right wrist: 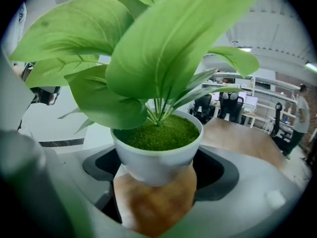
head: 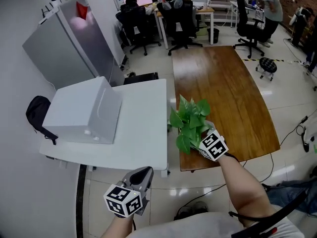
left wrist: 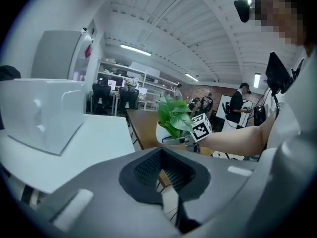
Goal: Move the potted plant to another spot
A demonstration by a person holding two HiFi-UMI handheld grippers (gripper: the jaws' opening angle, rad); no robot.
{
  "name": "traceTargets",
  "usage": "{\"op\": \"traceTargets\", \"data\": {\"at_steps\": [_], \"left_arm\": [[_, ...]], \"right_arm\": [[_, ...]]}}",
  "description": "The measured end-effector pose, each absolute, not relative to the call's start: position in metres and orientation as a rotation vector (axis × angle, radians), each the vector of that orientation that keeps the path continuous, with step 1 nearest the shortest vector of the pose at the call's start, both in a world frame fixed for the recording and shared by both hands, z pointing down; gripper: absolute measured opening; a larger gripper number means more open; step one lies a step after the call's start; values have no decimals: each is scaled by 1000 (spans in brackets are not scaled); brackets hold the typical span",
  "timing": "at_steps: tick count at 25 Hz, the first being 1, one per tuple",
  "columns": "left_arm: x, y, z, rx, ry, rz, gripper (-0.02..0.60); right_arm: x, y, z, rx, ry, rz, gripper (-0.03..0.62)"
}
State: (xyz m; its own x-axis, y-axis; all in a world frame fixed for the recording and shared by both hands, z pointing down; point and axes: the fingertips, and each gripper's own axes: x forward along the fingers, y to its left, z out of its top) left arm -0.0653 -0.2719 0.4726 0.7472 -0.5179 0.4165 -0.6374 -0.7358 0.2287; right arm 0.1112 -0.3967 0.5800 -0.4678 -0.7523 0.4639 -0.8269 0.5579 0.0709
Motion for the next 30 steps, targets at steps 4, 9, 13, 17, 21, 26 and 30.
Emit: {"op": "traceTargets", "data": {"at_steps": [4, 9, 13, 17, 21, 26, 30], "left_arm": [[-25, -269, 473, 2636, -775, 467, -3], [18, -265, 475, 2687, -639, 472, -3], [45, -261, 477, 2710, -556, 486, -3], [65, -260, 483, 2716, -498, 508, -3], [83, -262, 490, 2711, -463, 525, -3], [102, -263, 496, 2714, -420, 554, -3], [109, -264, 501, 2713, -394, 565, -3]], "right_arm": [[167, -374, 577, 1388, -2279, 251, 453], [225, -344, 583, 1515, -2190, 285, 453], [268, -321, 588, 1605, -2119, 329, 453], [303, -306, 595, 1675, -2061, 363, 453], [326, -295, 600, 1719, -2034, 396, 453], [347, -289, 614, 1763, -2007, 441, 453], [357, -287, 632, 1785, -1985, 489, 453]]}}
